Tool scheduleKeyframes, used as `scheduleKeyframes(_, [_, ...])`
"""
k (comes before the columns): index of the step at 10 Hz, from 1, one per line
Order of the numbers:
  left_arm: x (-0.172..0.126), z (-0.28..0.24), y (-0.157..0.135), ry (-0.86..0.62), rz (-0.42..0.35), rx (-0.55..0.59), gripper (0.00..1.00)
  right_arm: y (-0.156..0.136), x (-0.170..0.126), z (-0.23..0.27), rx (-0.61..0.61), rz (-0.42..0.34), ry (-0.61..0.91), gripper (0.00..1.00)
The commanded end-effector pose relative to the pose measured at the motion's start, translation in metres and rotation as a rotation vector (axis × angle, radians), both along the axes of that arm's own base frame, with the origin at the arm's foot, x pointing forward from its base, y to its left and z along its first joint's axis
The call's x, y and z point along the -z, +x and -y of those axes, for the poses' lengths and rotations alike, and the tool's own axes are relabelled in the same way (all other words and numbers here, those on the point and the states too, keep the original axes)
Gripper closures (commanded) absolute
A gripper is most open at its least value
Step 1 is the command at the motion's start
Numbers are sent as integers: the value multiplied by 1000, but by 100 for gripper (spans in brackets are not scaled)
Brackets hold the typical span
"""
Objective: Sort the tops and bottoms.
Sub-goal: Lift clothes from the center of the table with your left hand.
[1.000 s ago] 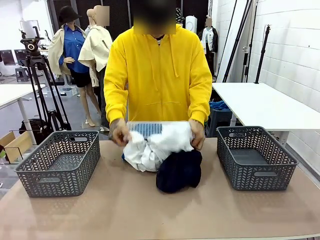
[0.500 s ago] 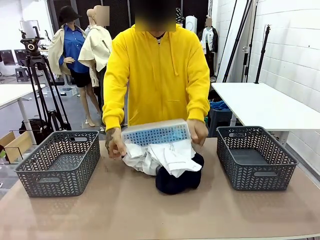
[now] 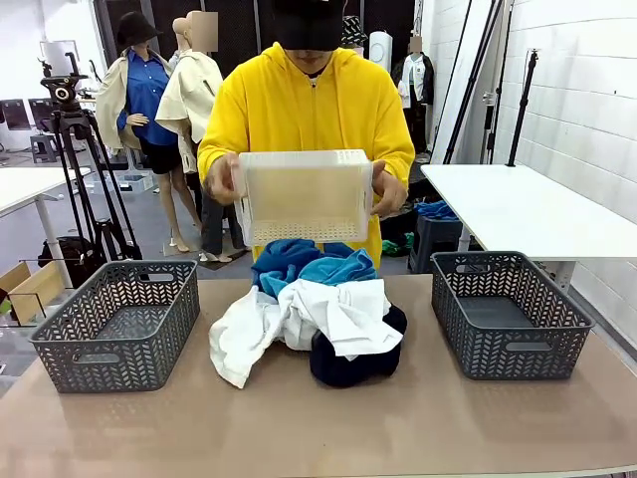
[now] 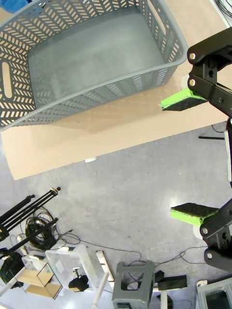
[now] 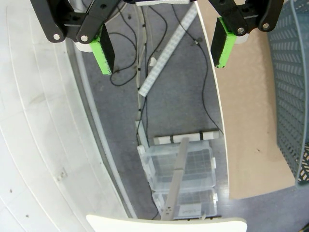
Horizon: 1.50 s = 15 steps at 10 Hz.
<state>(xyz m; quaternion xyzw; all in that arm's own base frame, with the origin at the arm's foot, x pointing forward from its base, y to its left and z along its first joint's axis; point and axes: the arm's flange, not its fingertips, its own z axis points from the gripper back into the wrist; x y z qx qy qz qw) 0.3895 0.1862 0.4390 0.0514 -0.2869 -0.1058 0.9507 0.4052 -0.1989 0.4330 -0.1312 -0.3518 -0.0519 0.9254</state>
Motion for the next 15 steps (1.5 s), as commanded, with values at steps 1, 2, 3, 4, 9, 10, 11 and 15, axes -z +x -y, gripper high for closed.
scheduleKeyframes(1, [2,-3,1,-3,9,-5,0,0,0,0,-9,-6,-6,0])
scheduleKeyframes(2, [2,-3,1,-3,9,-5,0,0,0,0,-9,-6,-6,0])
scheduleKeyframes(3, [2,-3,1,-3,9,-5,0,0,0,0,-9,-6,-6,0])
scheduleKeyframes(4, [2,-3,1,-3,9,-5,0,0,0,0,-9,-6,-6,0])
scheduleKeyframes(9, [2,-3,1,-3,9,-5,0,0,0,0,-9,-6,-6,0])
scheduleKeyframes(10, [2,-3,1,-3,9,-5,0,0,0,0,-9,-6,-6,0])
scheduleKeyframes(11, [2,-3,1,-3,9,-5,0,0,0,0,-9,-6,-6,0])
scheduleKeyframes(15, [2,-3,1,-3,9,-5,0,0,0,0,-9,-6,-6,0])
